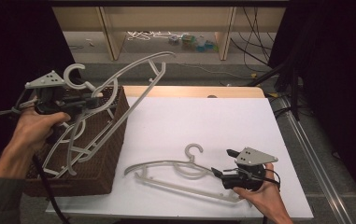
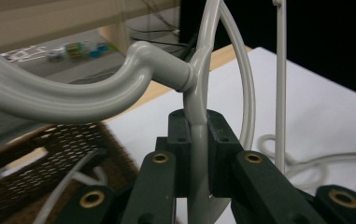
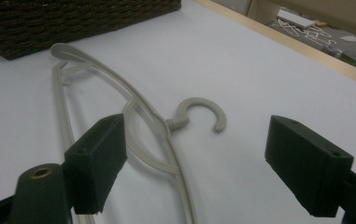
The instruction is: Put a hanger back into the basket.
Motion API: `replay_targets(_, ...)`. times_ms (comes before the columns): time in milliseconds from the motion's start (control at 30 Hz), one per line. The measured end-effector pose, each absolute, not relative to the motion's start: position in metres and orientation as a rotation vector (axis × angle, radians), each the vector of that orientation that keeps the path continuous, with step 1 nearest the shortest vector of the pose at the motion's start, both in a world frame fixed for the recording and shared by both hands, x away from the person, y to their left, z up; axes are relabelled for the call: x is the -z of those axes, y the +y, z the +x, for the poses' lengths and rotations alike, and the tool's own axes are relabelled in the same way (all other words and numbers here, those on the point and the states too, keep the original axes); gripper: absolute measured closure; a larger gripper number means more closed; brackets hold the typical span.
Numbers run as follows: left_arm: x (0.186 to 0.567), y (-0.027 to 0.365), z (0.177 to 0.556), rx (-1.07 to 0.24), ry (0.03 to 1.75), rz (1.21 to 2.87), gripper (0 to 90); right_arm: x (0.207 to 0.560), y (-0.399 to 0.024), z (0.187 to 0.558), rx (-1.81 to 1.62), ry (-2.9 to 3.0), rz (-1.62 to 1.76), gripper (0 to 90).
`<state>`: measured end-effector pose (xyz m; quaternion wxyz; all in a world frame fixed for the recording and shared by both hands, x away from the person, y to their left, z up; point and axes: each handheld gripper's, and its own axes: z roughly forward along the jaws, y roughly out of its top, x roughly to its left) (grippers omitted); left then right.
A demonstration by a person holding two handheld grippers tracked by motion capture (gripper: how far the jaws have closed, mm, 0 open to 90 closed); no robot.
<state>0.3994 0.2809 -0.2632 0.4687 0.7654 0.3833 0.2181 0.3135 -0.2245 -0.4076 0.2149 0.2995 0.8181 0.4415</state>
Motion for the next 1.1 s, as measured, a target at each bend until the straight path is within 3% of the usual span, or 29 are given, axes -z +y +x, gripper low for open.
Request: replay_targets(1100, 0.318, 0.360, 0.424, -0.731, 1.212, 1.918, 81.9, 0.412, -0.226, 0.315, -1.220, 2.272, 0.857, 19.6)
